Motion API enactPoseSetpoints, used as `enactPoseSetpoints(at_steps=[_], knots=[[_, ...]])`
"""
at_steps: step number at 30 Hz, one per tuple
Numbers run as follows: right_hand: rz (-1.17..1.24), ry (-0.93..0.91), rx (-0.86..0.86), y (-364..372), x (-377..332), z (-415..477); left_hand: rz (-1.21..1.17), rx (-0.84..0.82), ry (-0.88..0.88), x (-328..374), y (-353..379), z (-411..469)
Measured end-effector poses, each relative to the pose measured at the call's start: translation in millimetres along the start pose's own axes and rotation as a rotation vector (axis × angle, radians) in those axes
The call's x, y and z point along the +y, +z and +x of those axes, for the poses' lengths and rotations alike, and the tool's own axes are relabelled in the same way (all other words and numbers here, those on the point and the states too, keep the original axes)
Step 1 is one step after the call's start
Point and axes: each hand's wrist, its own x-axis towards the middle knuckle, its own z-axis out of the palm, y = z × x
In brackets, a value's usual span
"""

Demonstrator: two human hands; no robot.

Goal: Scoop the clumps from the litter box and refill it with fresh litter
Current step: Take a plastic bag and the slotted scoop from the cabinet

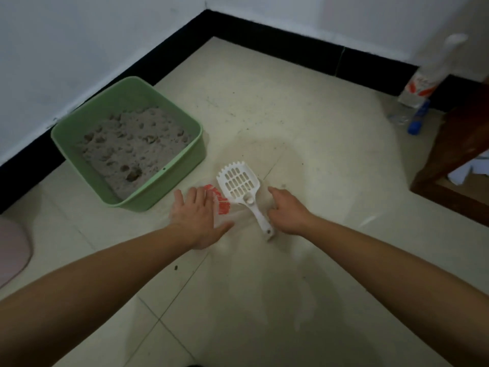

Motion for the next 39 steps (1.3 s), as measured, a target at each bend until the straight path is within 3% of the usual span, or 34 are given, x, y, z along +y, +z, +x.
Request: enactPoseSetpoints(at_steps=[6,9,12,18,21,28,30,32,35,39], knots=[[-0.06,0.082,0.426,-82.1,66.1,-65.3,-0.224,0.422,0.104,55.7,-75.0,28.1],[-0.148,0.171,0.712,-132.2,133.2,-130.7,-0.341,0.612,0.31,131.9,-126.5,36.2],[-0.243,0.21,0.816,-155.7,158.7,-161.3,-0.362,0.711,0.382,165.4,-148.5,37.7],[-0.383,0.51,1.026,-209.7,223.7,-298.2,-0.177,0.896,0.836,294.8,-230.3,-1.5],[-0.472,0.635,1.082,-227.7,231.0,-358.6,-0.113,0.953,0.945,344.5,-257.9,-19.3],[-0.791,0.98,1.329,-271.5,211.8,-483.0,-0.321,0.81,1.104,440.2,-318.2,-74.4],[-0.706,1.089,1.249,-281.3,202.5,-502.4,-0.447,0.732,1.142,463.4,-325.6,-97.0],[-0.496,1.141,1.063,-297.6,196.9,-517.2,-0.531,0.63,1.173,484.1,-326.4,-120.4],[-0.253,1.028,0.812,-324.6,191.9,-545.1,-0.59,0.485,1.258,503.5,-314.3,-154.3],[0.09,0.759,0.739,-327.4,192.2,-569.0,-0.641,0.27,1.375,512.1,-292.0,-188.4]])
